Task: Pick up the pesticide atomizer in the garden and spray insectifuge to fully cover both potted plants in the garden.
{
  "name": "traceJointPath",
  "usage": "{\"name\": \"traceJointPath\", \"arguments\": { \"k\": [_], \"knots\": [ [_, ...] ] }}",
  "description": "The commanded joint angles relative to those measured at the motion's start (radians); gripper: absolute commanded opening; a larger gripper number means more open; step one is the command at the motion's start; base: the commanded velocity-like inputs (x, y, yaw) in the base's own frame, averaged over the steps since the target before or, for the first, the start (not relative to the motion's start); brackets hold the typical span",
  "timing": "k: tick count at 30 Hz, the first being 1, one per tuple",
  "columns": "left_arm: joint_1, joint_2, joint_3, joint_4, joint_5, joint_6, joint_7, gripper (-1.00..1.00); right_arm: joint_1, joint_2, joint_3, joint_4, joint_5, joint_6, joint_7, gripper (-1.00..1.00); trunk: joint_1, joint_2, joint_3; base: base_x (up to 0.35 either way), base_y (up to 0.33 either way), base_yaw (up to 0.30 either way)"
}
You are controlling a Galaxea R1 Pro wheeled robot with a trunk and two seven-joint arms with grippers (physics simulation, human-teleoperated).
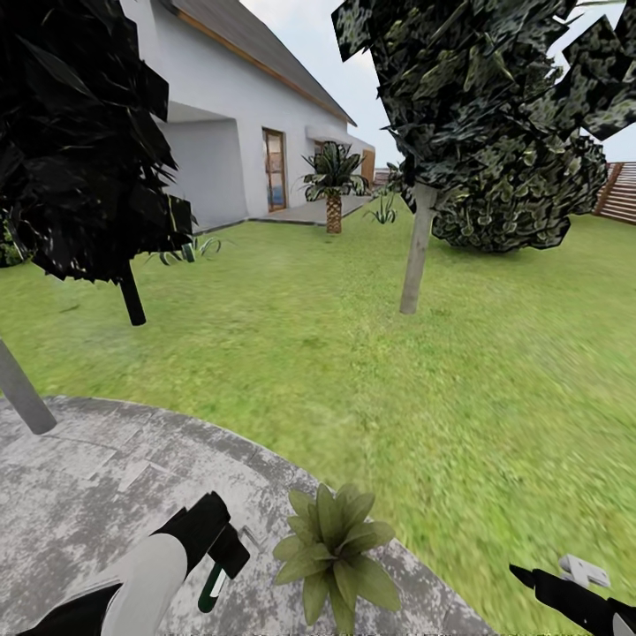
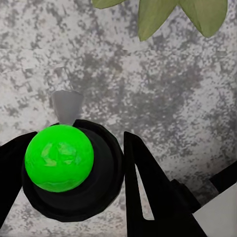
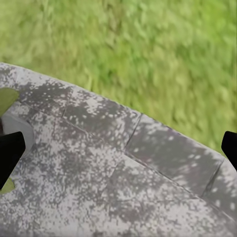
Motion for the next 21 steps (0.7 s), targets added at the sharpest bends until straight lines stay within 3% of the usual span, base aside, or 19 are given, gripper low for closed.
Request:
{"name": "traceJointPath", "arguments": {
  "k": [1, 18, 21],
  "knots": [
    [0.0, -0.001, 0.008, -0.003, -0.007, 0.005, -0.006, -1.0, -0.001, 0.0, -0.009, -0.002, 0.006, 0.007, 0.006, 1.0, 0.004, -0.008, -0.006, 0.0, 0.0, 0.0],
    [0.0, -0.001, 0.036, -0.004, -0.007, 0.011, -0.01, -1.0, -0.001, 0.0, -0.009, -0.006, -0.01, 0.006, 0.006, 1.0, 0.069, -0.127, -0.086, 0.0, 0.0, 0.0],
    [0.0, -0.001, 0.034, -0.005, -0.008, 0.083, -0.012, -1.0, -0.001, 0.0, -0.009, -0.006, -0.011, 0.007, 0.006, 1.0, 0.08, -0.148, -0.099, 0.0, 0.0, 0.0]
  ]
}}
